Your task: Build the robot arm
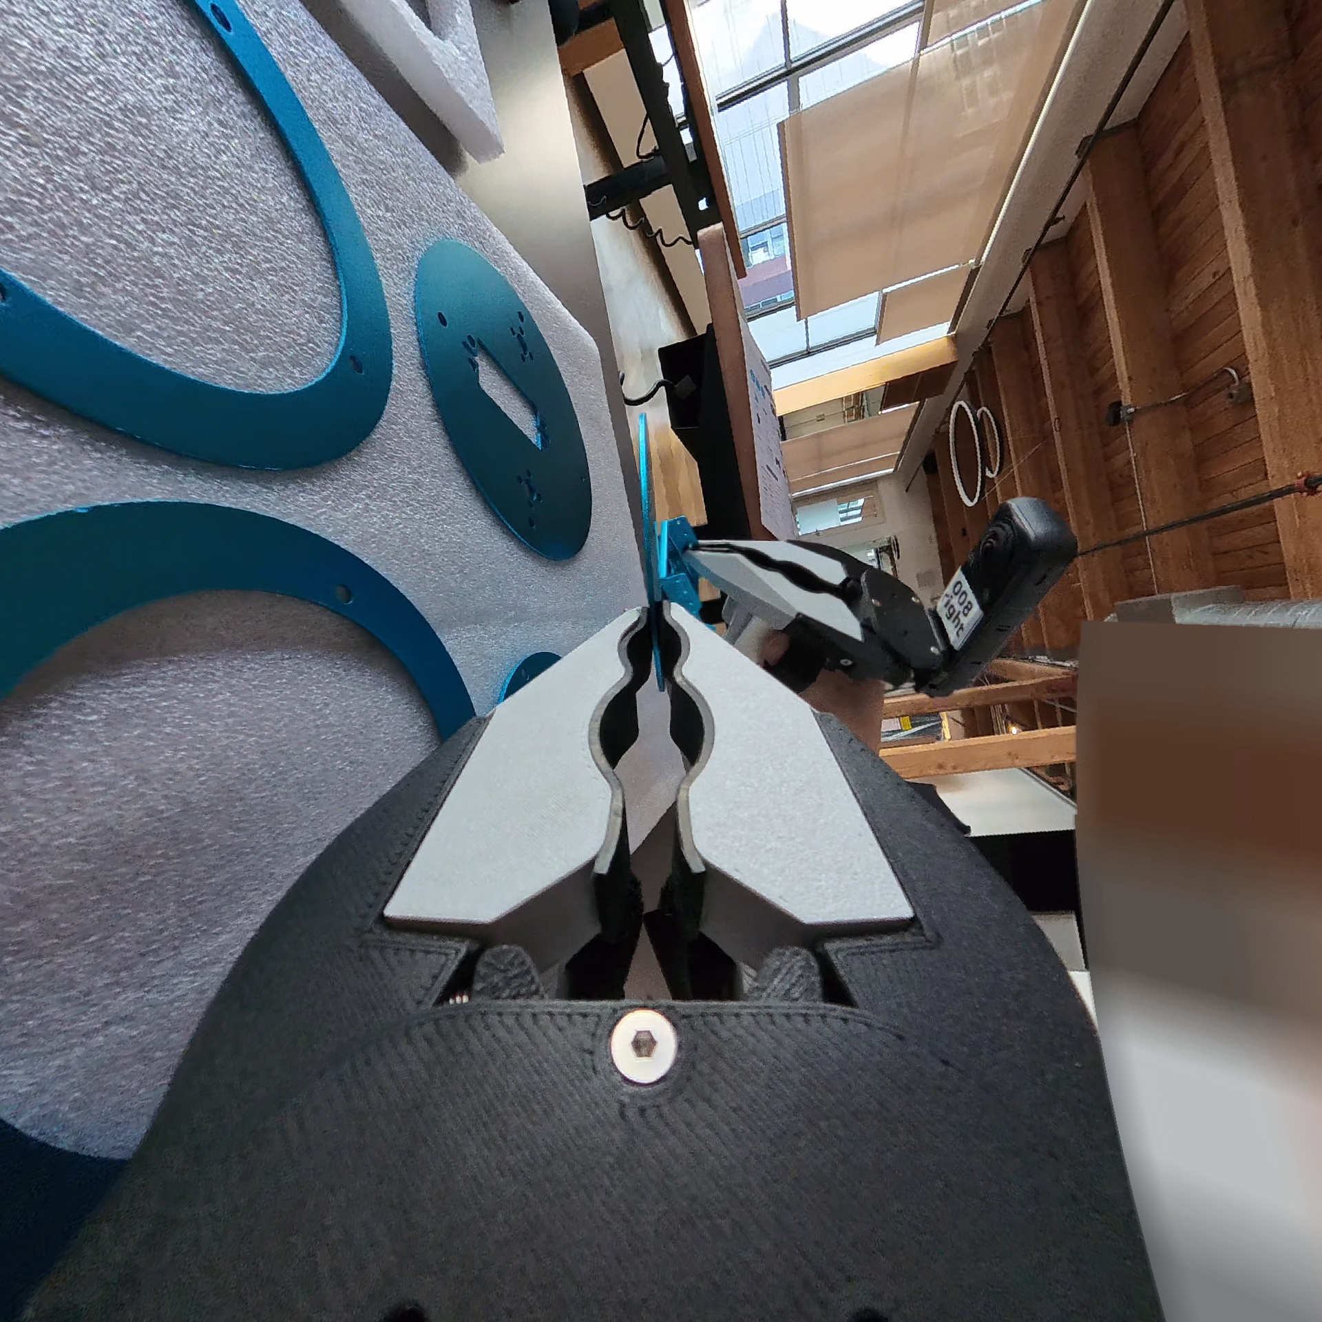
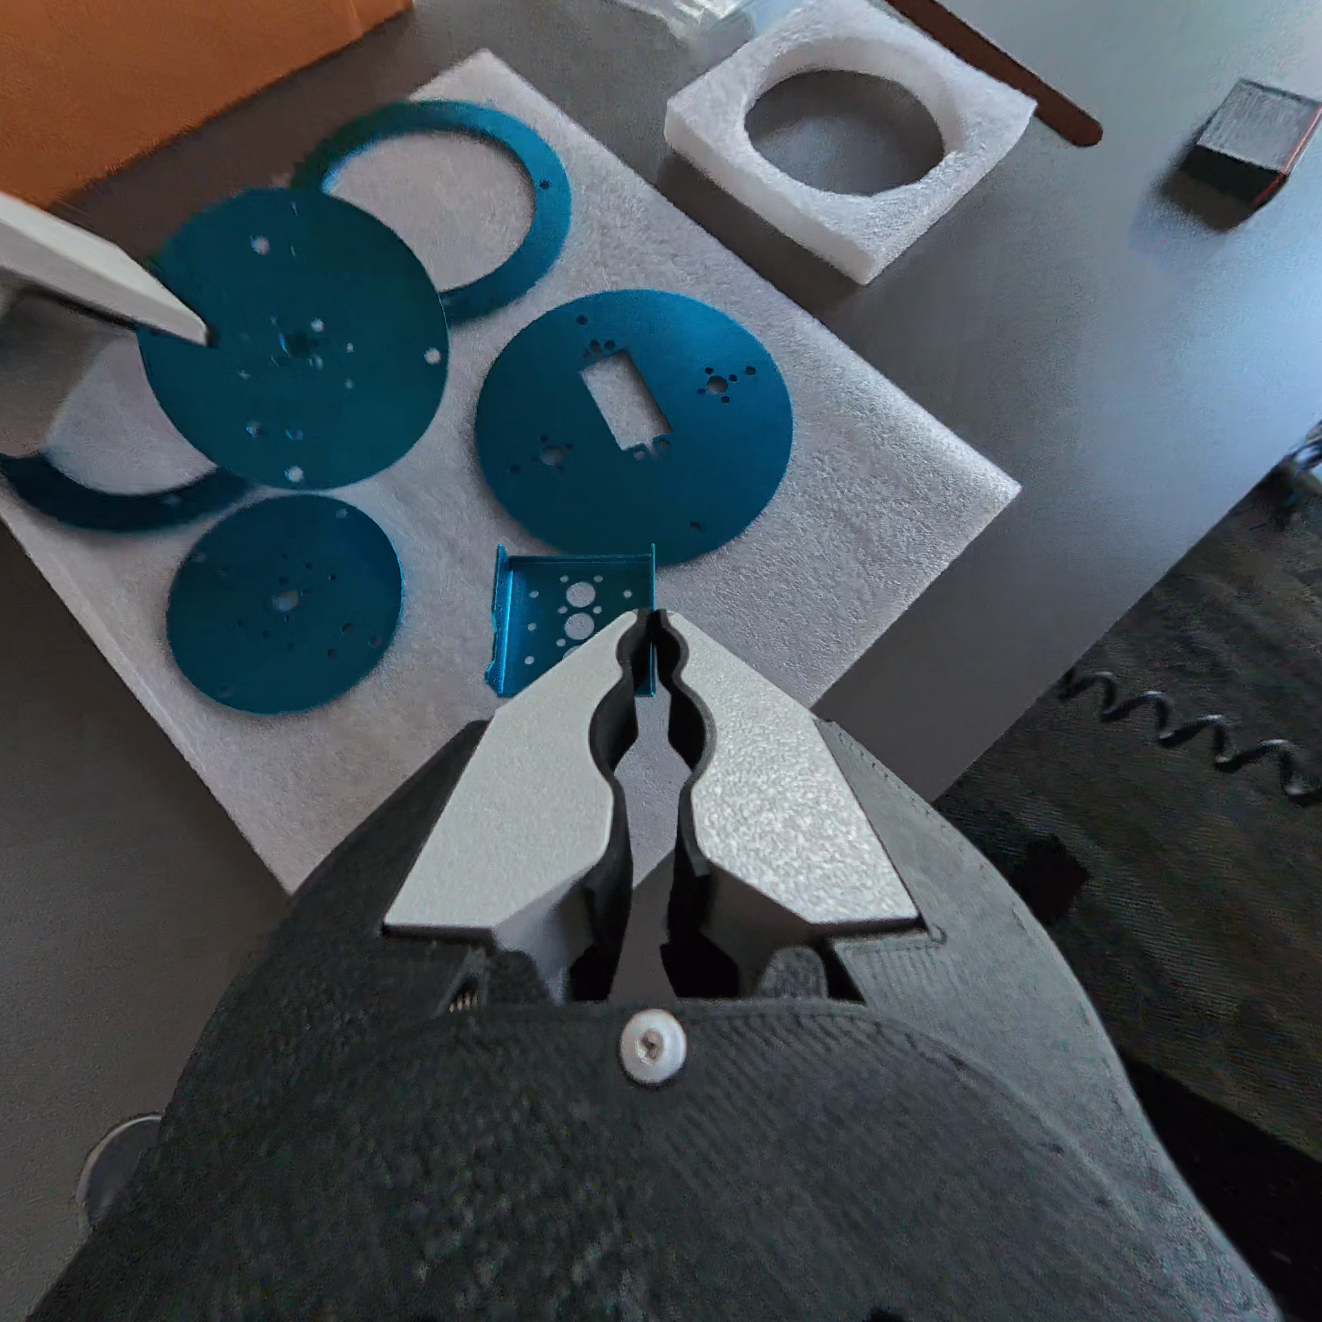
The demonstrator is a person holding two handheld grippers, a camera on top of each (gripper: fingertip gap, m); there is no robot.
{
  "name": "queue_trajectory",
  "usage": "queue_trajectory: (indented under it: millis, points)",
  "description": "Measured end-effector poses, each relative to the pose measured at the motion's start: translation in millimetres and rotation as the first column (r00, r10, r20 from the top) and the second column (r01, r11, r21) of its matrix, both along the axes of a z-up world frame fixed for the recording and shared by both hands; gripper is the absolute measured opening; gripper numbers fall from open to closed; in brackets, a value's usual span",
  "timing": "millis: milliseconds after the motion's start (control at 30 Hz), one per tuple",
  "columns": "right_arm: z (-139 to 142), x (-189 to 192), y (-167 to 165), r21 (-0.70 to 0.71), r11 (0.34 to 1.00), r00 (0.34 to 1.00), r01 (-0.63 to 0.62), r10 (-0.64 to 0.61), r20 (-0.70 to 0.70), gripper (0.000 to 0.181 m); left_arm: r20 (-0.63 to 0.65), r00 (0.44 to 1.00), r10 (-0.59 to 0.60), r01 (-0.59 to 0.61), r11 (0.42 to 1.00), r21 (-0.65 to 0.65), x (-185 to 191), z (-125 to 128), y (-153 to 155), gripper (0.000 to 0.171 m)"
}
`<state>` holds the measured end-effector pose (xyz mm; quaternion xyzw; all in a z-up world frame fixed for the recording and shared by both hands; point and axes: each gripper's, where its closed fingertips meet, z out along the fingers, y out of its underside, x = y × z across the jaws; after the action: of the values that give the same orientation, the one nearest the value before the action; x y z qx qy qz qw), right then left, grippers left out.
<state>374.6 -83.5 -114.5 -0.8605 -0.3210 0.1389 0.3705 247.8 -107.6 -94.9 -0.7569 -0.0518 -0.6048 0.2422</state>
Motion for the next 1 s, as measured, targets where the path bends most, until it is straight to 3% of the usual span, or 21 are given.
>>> queue_trajectory:
  millis: [67,200,467,533,600,700,867,1000]
  points:
    - [3.6,-6.7,-4.2,-0.042,0.999,0.996,0.009,-0.012,-0.088,0.0,0.005,1.0,0.004,-0.004,1.0,0.004,-0.7,2.4,1.0,0.0]
    - [-19.7,-18.8,-9.0,-0.043,0.999,1.0,-0.002,0.003,0.022,0.0,0.004,1.0,0.013,-0.014,1.0,0.017,-3.0,5.8,1.9,0.0]
    - [-33.1,-31.0,-13.4,-0.043,0.999,1.0,-0.011,0.011,-0.002,0.0,-0.07,0.997,0.016,-0.012,0.999,0.045,-5.0,-1.4,0.8,0.0]
    - [-29.8,-24.6,-14.6,-0.035,0.999,0.999,-0.029,0.029,0.018,0.016,-0.065,0.998,0.014,-0.012,0.999,0.044,-4.9,-0.8,1.2,0.0]
    - [-15.6,-15.0,-14.9,0.02,0.997,0.997,-0.076,0.077,-0.006,0.011,-0.064,0.998,0.006,-0.003,0.999,0.041,-4.0,-1.1,0.1,0.0]
    - [-19.9,2.1,-24.4,-0.073,0.964,0.967,-0.255,0.253,-0.044,0.008,-0.068,0.997,-0.029,0.031,0.999,0.028,-0.1,-4.6,-4.5,0.0]
    - [-20.5,0.4,-30.9,0.032,0.818,0.818,-0.574,0.575,-0.008,0.013,-0.108,0.992,-0.058,0.059,0.998,0.009,0.0,-14.0,-0.7,0.0]
    - [-26.5,-4.5,-31.1,-0.03,0.743,0.743,-0.669,0.665,-0.077,0.014,-0.1,0.992,-0.074,0.073,0.997,-0.015,1.7,-15.1,1.2,0.0]
